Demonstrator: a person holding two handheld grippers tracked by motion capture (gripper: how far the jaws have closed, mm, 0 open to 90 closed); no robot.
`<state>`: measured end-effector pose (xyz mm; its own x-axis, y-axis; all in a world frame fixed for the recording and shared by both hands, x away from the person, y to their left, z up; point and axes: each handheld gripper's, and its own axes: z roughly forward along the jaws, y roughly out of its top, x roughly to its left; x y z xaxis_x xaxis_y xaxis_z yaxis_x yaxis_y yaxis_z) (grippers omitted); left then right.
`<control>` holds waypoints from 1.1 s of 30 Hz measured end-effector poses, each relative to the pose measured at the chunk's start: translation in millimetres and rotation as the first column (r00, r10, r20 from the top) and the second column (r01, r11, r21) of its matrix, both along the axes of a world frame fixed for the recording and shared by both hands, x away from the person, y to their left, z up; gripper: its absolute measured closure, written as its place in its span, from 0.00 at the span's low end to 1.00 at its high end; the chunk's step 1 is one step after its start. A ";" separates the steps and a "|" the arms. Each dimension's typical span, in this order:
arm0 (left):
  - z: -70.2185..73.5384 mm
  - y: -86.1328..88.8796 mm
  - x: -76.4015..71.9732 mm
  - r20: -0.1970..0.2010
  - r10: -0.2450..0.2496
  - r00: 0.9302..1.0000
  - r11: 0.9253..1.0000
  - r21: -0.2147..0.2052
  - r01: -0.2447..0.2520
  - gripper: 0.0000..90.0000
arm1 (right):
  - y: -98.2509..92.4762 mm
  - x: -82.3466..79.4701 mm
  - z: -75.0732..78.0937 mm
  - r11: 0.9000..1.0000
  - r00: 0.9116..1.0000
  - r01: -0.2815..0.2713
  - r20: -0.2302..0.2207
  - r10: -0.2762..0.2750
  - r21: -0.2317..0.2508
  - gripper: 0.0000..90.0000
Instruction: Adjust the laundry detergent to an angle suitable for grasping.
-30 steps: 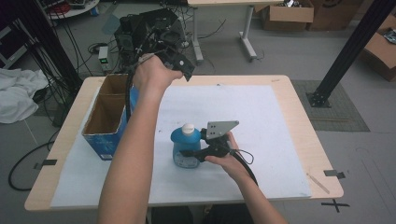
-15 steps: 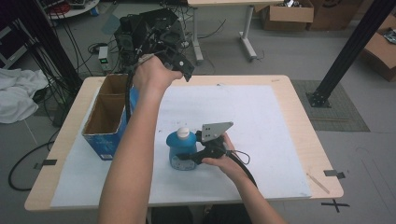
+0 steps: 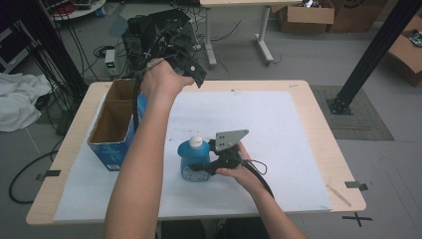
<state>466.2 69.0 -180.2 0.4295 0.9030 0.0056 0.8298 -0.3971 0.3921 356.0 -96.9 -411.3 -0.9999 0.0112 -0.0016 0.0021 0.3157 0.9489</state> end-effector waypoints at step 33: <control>1.3 -2.7 -5.4 0.001 -0.006 1.000 1.000 -0.011 0.006 0.01 | -80.6 -6.1 40.8 0.943 0.962 0.227 -0.097 -0.257 -0.242 0.22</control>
<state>460.8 66.4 -178.9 0.4353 0.9003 -0.0044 0.8270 -0.3980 0.3971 349.9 -177.5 -370.5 -0.9592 0.2670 0.0929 0.2197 0.4971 0.8394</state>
